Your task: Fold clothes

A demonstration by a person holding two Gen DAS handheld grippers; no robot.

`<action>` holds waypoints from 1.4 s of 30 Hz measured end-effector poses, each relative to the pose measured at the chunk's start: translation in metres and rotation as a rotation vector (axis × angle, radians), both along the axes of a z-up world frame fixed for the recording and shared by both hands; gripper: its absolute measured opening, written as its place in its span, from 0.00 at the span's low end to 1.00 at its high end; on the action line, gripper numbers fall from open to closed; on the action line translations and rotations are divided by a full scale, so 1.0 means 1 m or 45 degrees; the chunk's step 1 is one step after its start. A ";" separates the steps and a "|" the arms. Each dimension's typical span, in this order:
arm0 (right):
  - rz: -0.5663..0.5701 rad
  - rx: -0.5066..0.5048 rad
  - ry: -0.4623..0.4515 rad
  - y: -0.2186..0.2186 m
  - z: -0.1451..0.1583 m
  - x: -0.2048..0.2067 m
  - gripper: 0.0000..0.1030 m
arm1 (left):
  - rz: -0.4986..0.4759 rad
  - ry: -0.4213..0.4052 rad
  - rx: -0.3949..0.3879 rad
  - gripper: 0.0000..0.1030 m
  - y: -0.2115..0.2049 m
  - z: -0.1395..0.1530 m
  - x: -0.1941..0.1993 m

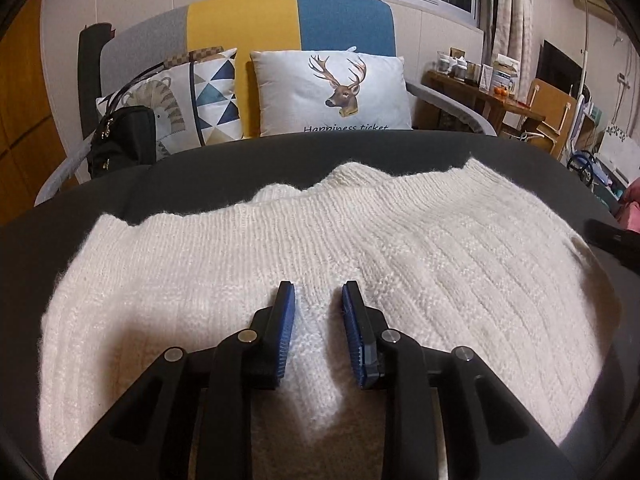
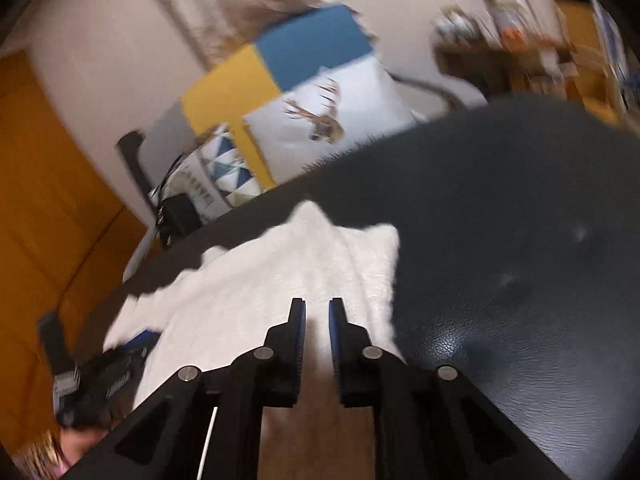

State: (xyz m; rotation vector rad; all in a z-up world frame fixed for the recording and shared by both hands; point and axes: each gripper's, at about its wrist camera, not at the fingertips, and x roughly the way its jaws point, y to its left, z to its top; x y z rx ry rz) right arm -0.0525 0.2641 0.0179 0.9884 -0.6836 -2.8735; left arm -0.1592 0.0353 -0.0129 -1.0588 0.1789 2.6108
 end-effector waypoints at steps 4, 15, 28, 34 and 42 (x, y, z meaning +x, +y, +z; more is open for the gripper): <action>0.195 0.178 -0.073 -0.039 -0.007 0.003 0.12 | 0.018 0.044 -0.111 0.28 0.012 0.000 0.004; 0.179 0.135 -0.239 -0.040 -0.034 0.011 0.13 | 0.001 0.034 -0.088 0.35 0.000 0.002 0.007; 0.095 -0.287 -0.108 0.045 -0.029 0.105 0.13 | -0.186 -0.004 0.014 0.35 0.029 0.042 0.035; 0.166 -0.594 -0.174 0.083 -0.057 0.085 0.08 | -0.427 -0.036 0.048 0.35 0.124 0.047 0.043; 0.430 -0.783 -0.274 0.082 -0.073 0.040 0.08 | -0.627 -0.005 -0.149 0.35 0.196 0.030 0.046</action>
